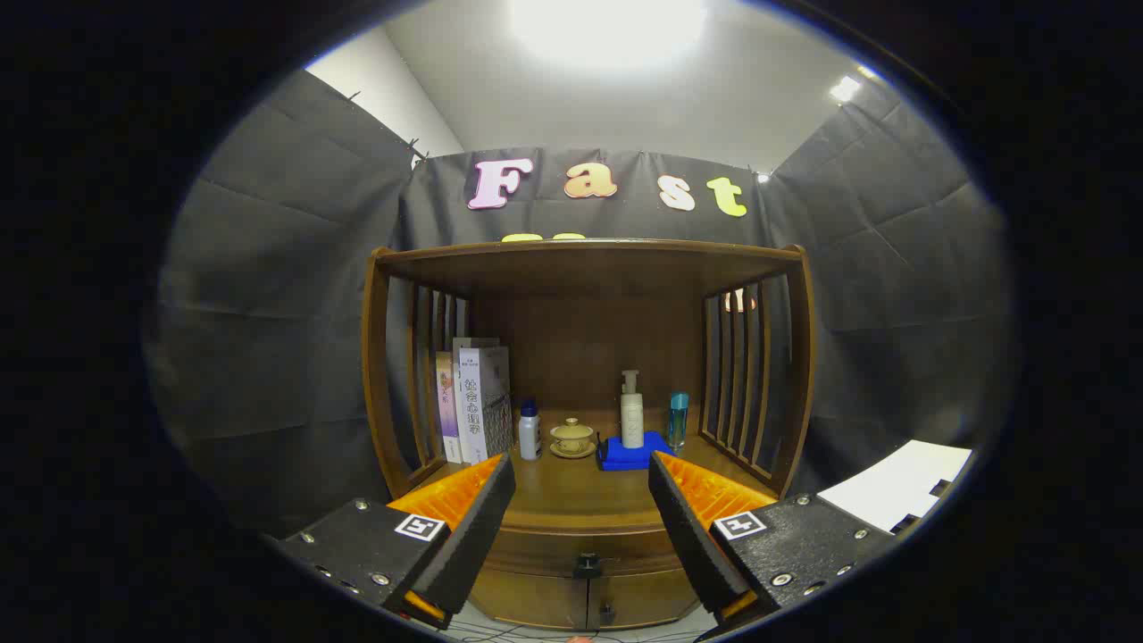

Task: Pull open the drawer, take out the items inside it, and place them on the countertop above the cabinet.

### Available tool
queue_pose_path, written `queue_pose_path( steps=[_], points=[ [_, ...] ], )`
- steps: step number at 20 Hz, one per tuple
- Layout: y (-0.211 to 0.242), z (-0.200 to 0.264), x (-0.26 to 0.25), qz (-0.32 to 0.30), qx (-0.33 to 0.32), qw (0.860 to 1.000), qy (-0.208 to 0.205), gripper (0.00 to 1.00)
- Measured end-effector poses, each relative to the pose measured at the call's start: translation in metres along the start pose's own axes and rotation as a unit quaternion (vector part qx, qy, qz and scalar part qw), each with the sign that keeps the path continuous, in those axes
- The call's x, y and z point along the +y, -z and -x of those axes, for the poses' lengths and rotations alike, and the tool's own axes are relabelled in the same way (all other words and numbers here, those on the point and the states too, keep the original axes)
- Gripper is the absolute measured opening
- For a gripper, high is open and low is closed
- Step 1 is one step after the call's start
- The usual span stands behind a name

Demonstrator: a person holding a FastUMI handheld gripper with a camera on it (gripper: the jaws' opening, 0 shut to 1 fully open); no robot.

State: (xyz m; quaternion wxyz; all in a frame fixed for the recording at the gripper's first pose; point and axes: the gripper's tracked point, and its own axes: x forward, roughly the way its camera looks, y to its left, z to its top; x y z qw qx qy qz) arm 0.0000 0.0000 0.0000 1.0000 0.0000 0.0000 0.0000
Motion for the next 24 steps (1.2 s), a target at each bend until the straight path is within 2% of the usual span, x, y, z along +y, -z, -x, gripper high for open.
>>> queue_pose_path(
  steps=[9,18,21,24],
  points=[
    [0.009,-0.004,-0.002,-0.008,0.004,1.000,0.001,0.94],
    [0.020,-0.013,-0.008,0.014,0.000,1.000,0.013,0.94],
    [0.026,-0.021,-0.008,0.047,-0.010,0.999,0.012,0.94],
    [0.055,-0.037,-0.011,0.072,0.001,0.997,0.021,0.94]
  ],
)
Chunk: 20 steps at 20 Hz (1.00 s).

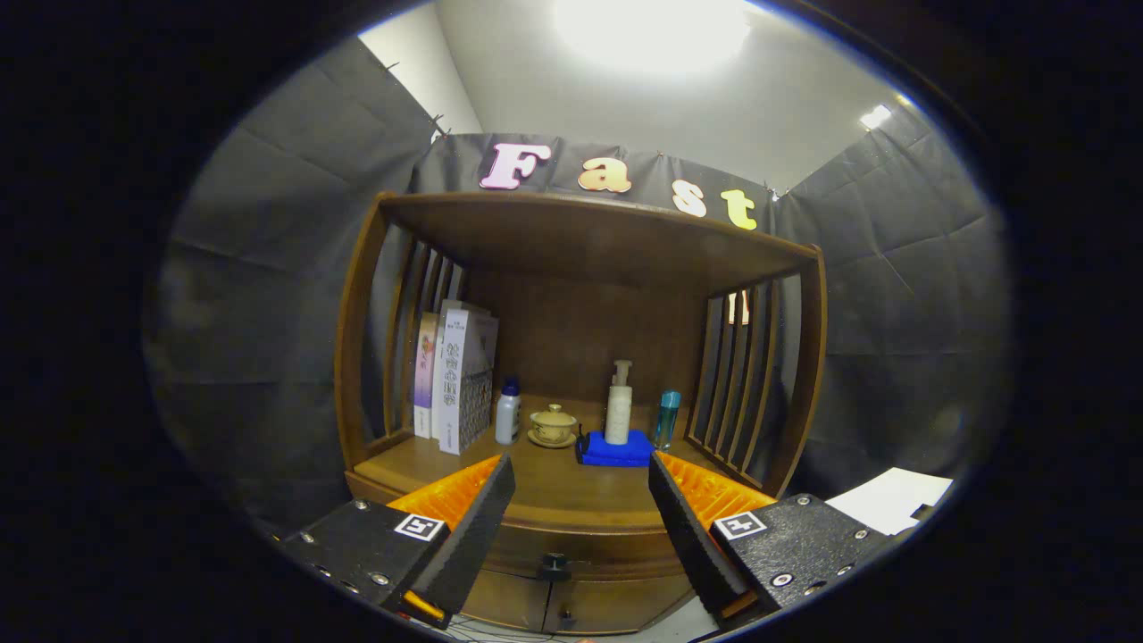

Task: Pull open the drawer, take out the items inside it, and place them on the countertop above the cabinet.

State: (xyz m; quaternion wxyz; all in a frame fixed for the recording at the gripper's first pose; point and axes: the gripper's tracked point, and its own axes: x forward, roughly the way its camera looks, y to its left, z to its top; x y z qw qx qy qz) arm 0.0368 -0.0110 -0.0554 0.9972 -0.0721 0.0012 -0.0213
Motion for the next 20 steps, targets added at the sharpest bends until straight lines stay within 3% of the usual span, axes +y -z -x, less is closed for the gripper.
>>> queue_pose_path(
  steps=[10,20],
  points=[
    [0.108,-0.050,0.025,-0.003,0.068,0.998,-0.003,0.95],
    [0.201,-0.063,0.047,0.008,0.131,0.991,-0.013,0.90]
  ],
)
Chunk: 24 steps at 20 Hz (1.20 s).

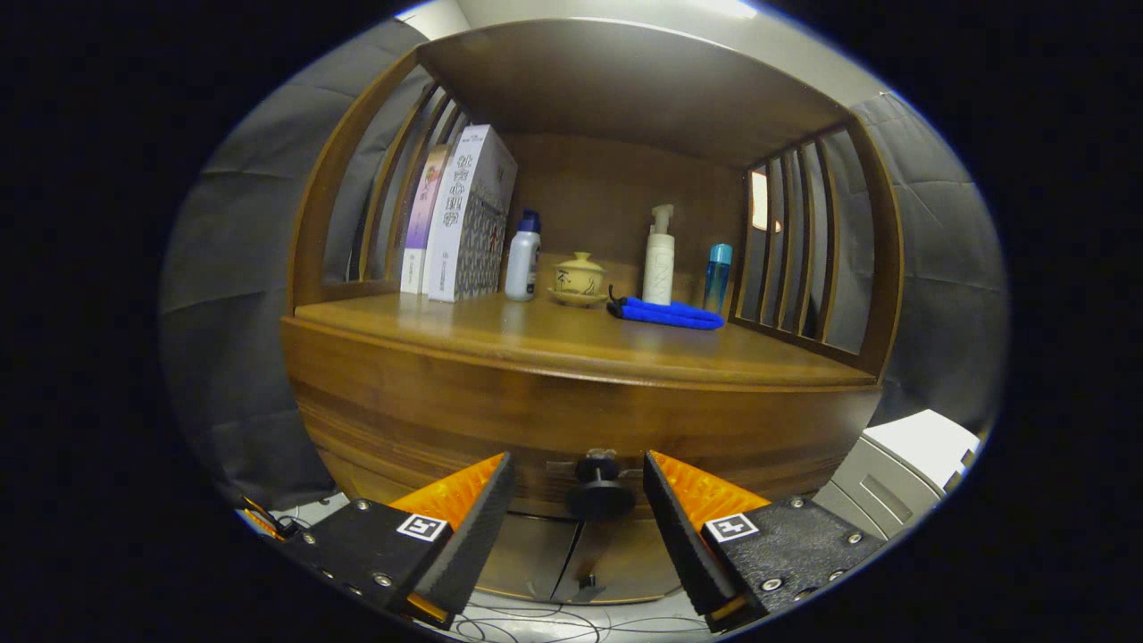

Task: Pull open the drawer, take out the items inside it, and place them on the countertop above the cabinet.

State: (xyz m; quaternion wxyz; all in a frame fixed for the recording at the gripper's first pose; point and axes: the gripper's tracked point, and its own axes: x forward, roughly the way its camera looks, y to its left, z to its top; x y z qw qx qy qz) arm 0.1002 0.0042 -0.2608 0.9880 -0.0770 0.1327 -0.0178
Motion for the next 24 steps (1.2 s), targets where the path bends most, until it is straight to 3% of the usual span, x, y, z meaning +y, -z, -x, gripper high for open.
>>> queue_pose_path(
  steps=[3,7,10,13,19,24],
  points=[
    [0.011,-0.008,0.001,0.004,0.011,1.000,-0.001,0.85],
    [0.011,-0.011,-0.006,-0.028,0.015,0.999,0.005,0.71],
    [0.013,-0.014,-0.010,-0.062,0.018,0.998,-0.001,0.49],
    [0.014,-0.015,-0.008,-0.089,0.018,0.996,-0.012,0.47],
    [0.019,-0.006,-0.009,-0.100,0.020,0.995,-0.007,0.30],
    [0.032,0.037,-0.012,-0.100,0.019,0.995,-0.012,0.30]
  ],
)
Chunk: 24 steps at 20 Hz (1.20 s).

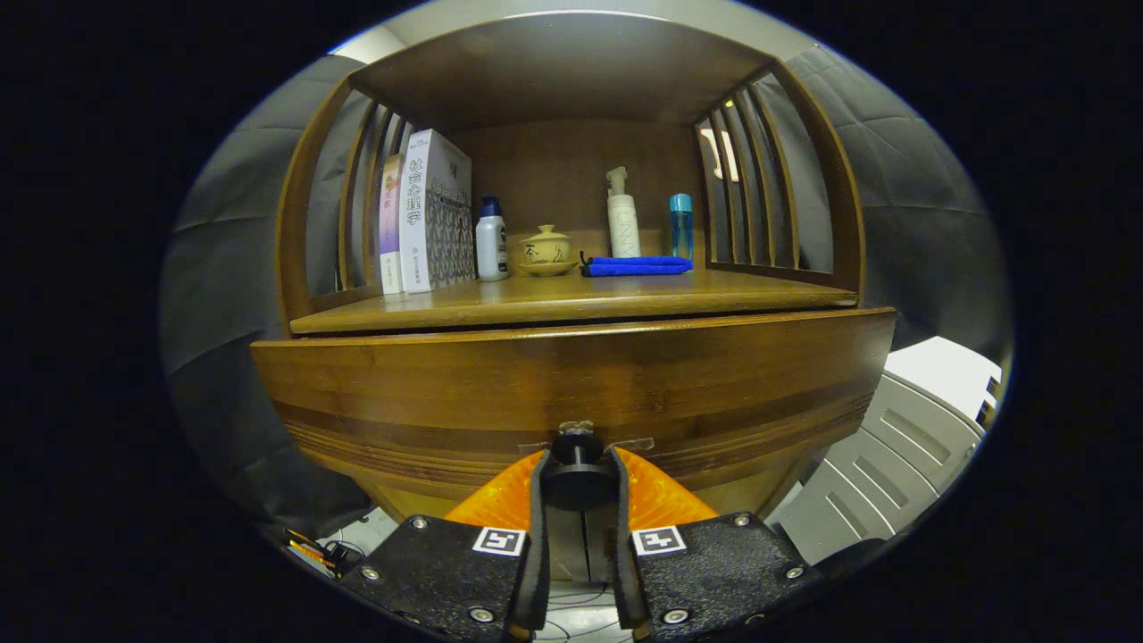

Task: Pull open the drawer, take out the items inside it, and place them on the countertop above the cabinet.

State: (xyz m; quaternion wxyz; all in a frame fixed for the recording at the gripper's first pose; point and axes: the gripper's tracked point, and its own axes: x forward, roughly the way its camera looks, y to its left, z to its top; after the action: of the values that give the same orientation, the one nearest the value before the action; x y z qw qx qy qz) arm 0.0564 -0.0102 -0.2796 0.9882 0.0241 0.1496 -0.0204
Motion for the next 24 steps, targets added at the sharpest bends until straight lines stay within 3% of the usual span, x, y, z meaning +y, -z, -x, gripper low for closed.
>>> queue_pose_path(
  steps=[6,15,24],
  points=[
    [0.020,0.053,-0.003,-0.006,-0.001,1.000,-0.021,0.30],
    [0.038,0.104,-0.002,-0.027,-0.001,0.999,-0.017,0.30],
    [0.051,0.136,0.007,-0.027,0.009,0.999,-0.021,0.29]
  ],
)
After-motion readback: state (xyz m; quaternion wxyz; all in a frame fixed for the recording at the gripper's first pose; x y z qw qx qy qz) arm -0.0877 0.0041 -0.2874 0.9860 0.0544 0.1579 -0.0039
